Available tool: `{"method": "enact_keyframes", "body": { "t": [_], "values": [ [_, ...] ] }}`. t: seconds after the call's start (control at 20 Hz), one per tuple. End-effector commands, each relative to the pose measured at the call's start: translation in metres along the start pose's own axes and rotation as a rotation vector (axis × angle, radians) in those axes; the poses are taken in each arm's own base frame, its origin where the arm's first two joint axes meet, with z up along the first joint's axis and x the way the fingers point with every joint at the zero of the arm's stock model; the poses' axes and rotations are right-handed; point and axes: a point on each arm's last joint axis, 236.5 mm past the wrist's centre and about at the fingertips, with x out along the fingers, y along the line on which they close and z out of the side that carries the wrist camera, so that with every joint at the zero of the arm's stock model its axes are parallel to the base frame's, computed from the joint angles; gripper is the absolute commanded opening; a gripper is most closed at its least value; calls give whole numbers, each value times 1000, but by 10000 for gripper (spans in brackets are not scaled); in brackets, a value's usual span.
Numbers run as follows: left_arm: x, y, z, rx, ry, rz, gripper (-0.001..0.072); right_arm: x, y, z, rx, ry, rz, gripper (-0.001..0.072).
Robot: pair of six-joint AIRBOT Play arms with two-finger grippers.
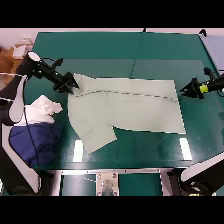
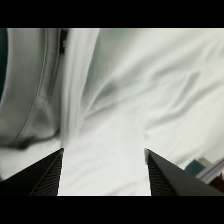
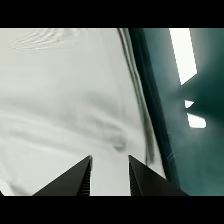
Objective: Fold the shirts.
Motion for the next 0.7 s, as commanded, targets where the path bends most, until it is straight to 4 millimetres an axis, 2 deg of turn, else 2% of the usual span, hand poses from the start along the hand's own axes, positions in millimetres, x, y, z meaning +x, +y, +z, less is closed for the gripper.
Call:
{"method": "enact_keyframes", "body": {
  "t": [0.0, 0.05, 0.1, 0.2, 0.3, 0.45, 0.5, 0.6, 0.65],
  "values": [
    [-18, -2, -43, -34, 128, 0, 585, -40, -5, -14, 22, -76, -60, 248],
    [-20, 0, -55, -42, 136, 17, 581, -49, -7, -27, 43, -96, -69, 237],
    [-21, -2, -69, -39, 137, 27, 534, -54, -8, -41, 60, -118, -71, 228],
    [-19, 0, -109, -57, 151, 44, 535, -59, -10, -71, 84, -182, -85, 202],
    [-15, 3, -157, -86, 142, 48, 537, -57, -16, -102, 124, -255, -104, 189],
    [2, 15, -209, -147, 9, 78, 537, -47, -18, -126, 193, -425, -86, 192],
    [12, 19, -229, -177, -19, 73, 538, -39, -17, -137, 211, -435, -74, 206],
    [35, 26, -265, -265, -19, 47, 538, -21, -19, -154, 249, -412, -48, 382],
    [47, 27, -277, -300, -20, 17, 538, -13, -19, -160, 269, -394, -31, 380]
  ]
}}
